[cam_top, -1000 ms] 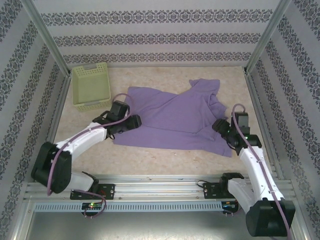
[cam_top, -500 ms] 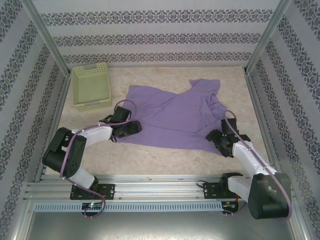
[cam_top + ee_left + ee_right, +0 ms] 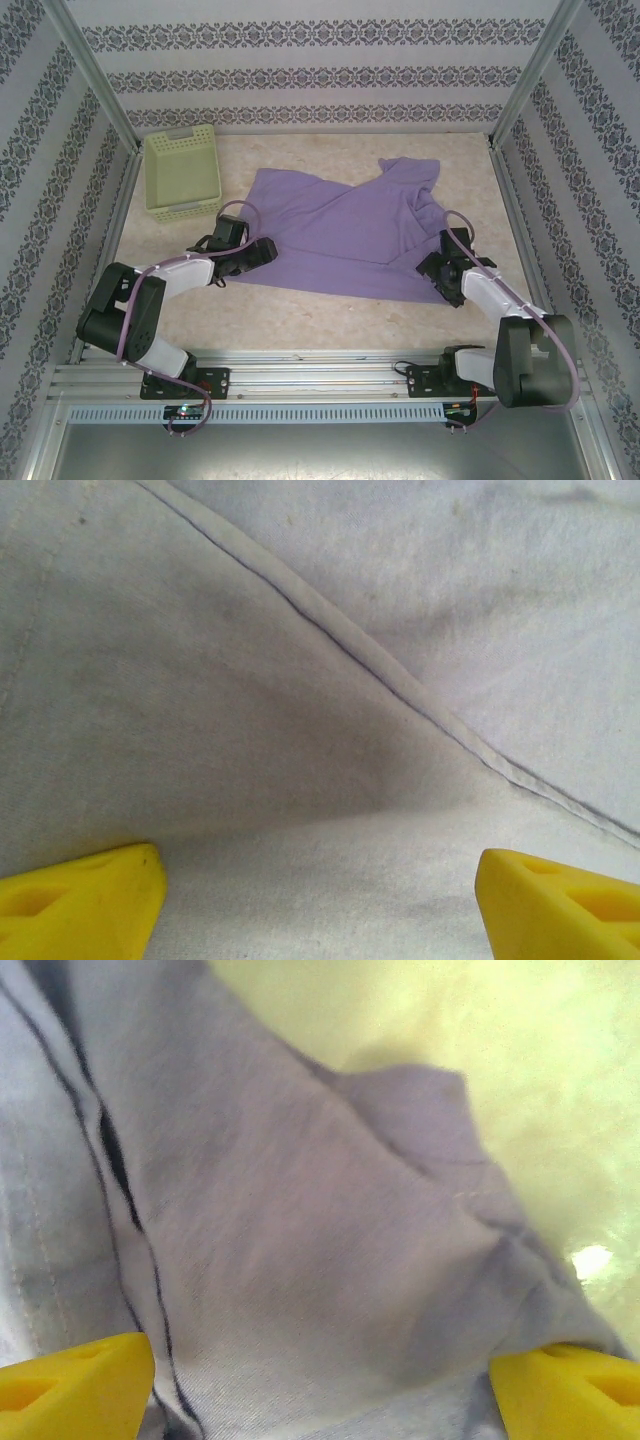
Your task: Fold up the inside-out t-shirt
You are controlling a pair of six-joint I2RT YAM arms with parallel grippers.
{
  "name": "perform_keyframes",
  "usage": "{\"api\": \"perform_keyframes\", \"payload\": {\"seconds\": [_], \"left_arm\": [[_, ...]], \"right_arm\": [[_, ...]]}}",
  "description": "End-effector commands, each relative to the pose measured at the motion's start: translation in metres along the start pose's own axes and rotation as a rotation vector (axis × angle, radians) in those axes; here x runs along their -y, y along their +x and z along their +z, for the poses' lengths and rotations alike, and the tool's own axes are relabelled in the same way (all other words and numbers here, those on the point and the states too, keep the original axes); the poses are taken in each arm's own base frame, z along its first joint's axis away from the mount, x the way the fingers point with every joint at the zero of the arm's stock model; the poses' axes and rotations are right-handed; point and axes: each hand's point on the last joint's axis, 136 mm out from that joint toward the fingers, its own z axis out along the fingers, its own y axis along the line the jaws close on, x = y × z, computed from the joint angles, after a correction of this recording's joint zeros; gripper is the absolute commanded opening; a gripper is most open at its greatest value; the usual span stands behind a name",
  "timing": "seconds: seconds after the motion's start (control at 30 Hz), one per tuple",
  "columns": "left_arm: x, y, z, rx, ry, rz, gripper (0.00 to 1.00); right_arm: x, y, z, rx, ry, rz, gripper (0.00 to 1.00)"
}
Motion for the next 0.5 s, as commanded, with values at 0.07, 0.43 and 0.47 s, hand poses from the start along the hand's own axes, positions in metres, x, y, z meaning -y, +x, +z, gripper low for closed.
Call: {"api": "perform_keyframes", "payload": {"seconds": [0.07, 0.43, 0.47], "left_arm": [[-0.014, 0.033, -0.015, -0.133, -0.104, 0.036, 0.84], [0.073, -0.005, -0.015, -0.057, -0.001, 0.202, 0.81], [0.072, -0.006, -0.009, -0.061, -0.013, 0.199, 0.81]], "right_arm": [[-0.003, -0.025, -0.038, 0.123, -0.012, -0.058, 0.87], [-0.13, 0.012, -0.069, 0.098, -0.293, -0.433, 0.97], [-0.138, 0.019, -0.063, 0.08, -0.284, -0.455, 0.98]]}}
